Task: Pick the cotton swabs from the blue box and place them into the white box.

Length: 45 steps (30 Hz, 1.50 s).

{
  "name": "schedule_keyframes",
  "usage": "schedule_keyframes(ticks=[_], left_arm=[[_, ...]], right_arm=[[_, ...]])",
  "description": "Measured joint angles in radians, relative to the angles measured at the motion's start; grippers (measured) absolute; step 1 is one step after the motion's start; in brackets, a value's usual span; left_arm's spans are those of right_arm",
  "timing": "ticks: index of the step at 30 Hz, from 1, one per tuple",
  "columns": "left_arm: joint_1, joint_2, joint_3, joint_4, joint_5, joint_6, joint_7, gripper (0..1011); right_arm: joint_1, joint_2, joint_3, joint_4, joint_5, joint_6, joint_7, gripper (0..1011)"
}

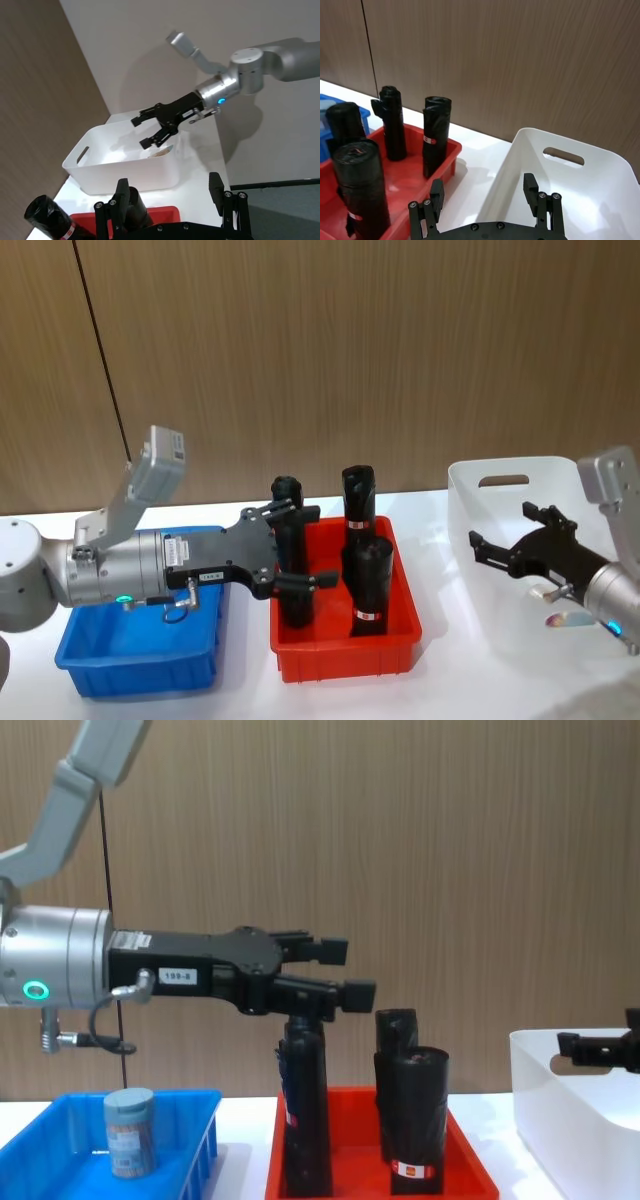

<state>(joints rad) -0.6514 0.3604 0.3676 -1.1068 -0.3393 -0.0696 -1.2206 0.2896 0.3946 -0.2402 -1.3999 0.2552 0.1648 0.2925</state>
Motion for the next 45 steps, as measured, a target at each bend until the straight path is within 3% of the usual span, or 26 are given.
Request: schedule_keyframes(ticks=[30, 45], left_arm=[[0.134, 0.008, 0.029, -0.168, 0.044, 0.028, 0.391, 1004], [0.200, 0.011, 0.042, -0.250, 0.067, 0.041, 0.580, 1004]], right_arm=[[-0.284, -0.054, 0.014, -0.344, 0.031, -0.123, -0.212, 1002], [-0.304, -0.058, 0.015, -0.367, 0.032, -0.131, -0.226, 1002]])
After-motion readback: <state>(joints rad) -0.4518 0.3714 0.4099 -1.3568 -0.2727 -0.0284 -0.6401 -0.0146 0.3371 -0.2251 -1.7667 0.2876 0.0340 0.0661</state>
